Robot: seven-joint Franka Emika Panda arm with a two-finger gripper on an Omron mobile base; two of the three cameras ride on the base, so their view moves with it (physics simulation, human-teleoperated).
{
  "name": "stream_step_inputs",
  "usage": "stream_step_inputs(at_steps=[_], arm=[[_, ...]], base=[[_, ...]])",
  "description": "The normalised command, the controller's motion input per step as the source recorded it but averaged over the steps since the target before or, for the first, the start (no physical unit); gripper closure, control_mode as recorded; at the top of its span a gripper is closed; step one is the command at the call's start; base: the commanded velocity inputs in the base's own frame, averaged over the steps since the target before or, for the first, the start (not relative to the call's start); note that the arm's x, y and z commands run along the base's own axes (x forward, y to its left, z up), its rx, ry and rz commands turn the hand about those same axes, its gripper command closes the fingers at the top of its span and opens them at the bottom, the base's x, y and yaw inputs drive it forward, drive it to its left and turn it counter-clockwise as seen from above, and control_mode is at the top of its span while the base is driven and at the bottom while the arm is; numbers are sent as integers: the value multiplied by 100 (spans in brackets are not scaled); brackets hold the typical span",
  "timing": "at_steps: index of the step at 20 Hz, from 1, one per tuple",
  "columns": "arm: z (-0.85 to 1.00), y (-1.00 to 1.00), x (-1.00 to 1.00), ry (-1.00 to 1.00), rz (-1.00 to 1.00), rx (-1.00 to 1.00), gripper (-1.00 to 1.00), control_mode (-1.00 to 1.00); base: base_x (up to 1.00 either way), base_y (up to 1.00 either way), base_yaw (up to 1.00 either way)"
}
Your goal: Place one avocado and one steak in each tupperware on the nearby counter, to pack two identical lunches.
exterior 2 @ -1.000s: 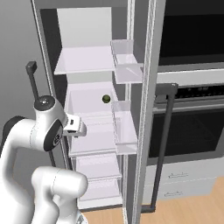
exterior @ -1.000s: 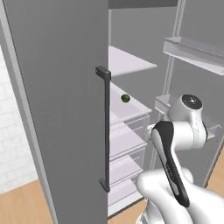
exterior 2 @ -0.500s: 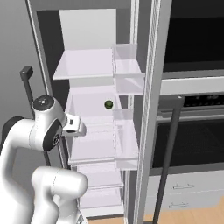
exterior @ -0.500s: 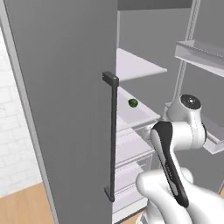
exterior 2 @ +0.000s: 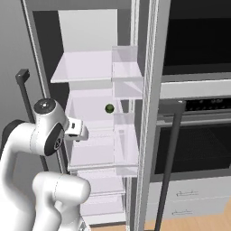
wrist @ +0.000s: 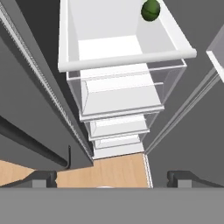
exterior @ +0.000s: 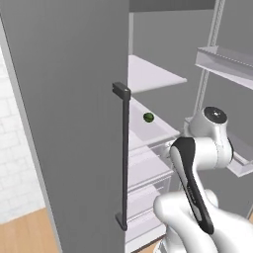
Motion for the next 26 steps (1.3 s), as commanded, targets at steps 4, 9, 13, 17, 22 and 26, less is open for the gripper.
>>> stream_step_inputs(at_steps=[4, 9, 13, 17, 22, 26], arm=[[0, 0, 0, 0, 0, 0, -100, 100], [0, 0, 0, 0, 0, 0, -100, 100], [0, 0, 0, 0, 0, 0, -100, 100], [0, 0, 0, 0, 0, 0, -100, 100], [0, -4, 10, -11, -2, 1, -100, -100], [1, 3, 53, -24, 0, 0, -100, -100]], base=[[22, -4, -16], [19, -2, -11], [0, 0, 0], [0, 0, 0], [0, 0, 0], [0, 0, 0]])
